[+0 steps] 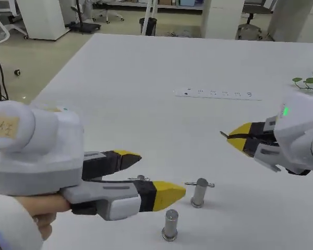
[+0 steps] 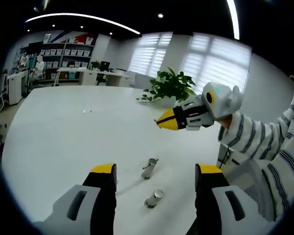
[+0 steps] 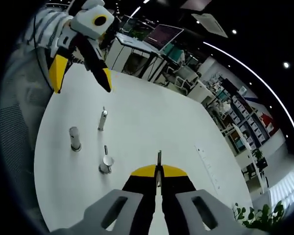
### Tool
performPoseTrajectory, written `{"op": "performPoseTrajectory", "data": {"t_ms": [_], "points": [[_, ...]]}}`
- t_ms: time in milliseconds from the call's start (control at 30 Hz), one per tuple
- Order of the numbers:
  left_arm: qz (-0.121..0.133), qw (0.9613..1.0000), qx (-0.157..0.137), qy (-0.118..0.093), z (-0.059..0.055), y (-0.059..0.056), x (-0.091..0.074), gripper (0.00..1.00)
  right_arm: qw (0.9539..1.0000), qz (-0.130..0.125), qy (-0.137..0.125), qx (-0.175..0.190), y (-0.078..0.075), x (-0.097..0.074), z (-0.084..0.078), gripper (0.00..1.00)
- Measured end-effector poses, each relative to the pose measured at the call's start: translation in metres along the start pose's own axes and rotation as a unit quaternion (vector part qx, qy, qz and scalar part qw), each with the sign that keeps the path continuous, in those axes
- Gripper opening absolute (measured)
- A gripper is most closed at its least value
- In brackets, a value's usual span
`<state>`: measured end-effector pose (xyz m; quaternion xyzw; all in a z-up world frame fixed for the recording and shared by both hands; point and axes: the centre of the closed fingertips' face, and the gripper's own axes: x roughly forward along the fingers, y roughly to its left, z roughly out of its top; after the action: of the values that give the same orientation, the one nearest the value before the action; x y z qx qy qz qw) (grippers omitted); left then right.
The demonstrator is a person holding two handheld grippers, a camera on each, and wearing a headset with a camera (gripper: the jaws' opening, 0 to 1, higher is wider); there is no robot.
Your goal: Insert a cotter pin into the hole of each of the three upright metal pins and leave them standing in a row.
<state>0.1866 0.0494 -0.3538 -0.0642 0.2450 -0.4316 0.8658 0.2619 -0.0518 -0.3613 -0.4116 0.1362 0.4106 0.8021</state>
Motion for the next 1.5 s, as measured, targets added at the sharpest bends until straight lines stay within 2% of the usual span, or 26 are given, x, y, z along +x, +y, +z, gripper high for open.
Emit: {"op": "performPoseTrajectory", "data": {"t_ms": [133,167,233,300,367,500,567,700,767,800,833,933,1067,1200,1300,1500], "points": [[-0.018,0.9998,-0.009,-0.009,0.011,-0.006,0.006,0.59,0.9998,-0.007,-0.015,-0.008,0.008,-0.006,0.012,0.00],[-0.025,0.9991,-0.028,-0.019,0.016,-0.008,0.008,0.57,0.9997,-0.009,-0.018,-0.012,0.011,-0.008,0.016,0.00],[-0.036,0.9979,-0.043,-0.032,0.023,-0.011,0.010,0.54,0.9995,-0.012,-0.023,-0.021,0.016,-0.011,0.023,0.00],[-0.039,0.9974,-0.044,-0.041,0.029,-0.011,0.012,0.52,0.9988,-0.032,-0.028,-0.024,0.015,-0.013,0.028,0.00],[-0.046,0.9972,-0.043,-0.040,0.032,-0.014,0.014,0.51,0.9987,-0.032,-0.033,-0.023,0.018,-0.015,0.032,0.00],[-0.063,0.9956,-0.060,-0.035,0.037,-0.017,0.019,0.48,0.9979,-0.037,-0.044,-0.030,0.022,-0.021,0.042,0.00],[-0.068,0.9949,-0.065,-0.038,0.040,-0.018,0.020,0.43,0.9974,-0.038,-0.050,-0.034,0.025,-0.023,0.048,0.00],[-0.089,0.9915,-0.088,-0.037,0.045,-0.024,0.025,0.31,0.9964,-0.038,-0.056,-0.052,0.031,-0.027,0.058,0.00],[-0.092,0.9894,-0.106,-0.038,0.046,-0.025,0.027,0.28,0.9961,-0.033,-0.056,-0.060,0.034,-0.027,0.060,0.00],[-0.092,0.9871,-0.125,-0.042,0.048,-0.024,0.028,0.26,0.9963,-0.029,-0.058,-0.055,0.036,-0.026,0.061,0.00],[-0.093,0.9861,-0.131,-0.041,0.048,-0.024,0.029,0.24,0.9963,-0.028,-0.065,-0.049,0.037,-0.026,0.063,0.00],[-0.095,0.9859,-0.133,-0.033,0.045,-0.024,0.031,0.18,0.9963,-0.032,-0.061,-0.051,0.039,-0.026,0.063,0.00],[-0.102,0.9828,-0.151,-0.028,0.042,-0.027,0.033,0.13,0.9962,-0.027,-0.063,-0.053,0.045,-0.028,0.064,0.00],[-0.102,0.9802,-0.169,-0.012,0.036,-0.029,0.036,0.06,0.9959,-0.027,-0.061,-0.062,0.048,-0.030,0.065,0.00],[-0.103,0.9780,-0.181,-0.014,0.035,-0.030,0.038,0.01,0.9956,-0.026,-0.058,-0.069,0.050,-0.032,0.065,0.00],[-0.108,0.9763,-0.188,-0.010,0.034,-0.033,0.039,0.00,0.9952,-0.026,-0.053,-0.077,0.052,-0.033,0.065,0.00]]}}
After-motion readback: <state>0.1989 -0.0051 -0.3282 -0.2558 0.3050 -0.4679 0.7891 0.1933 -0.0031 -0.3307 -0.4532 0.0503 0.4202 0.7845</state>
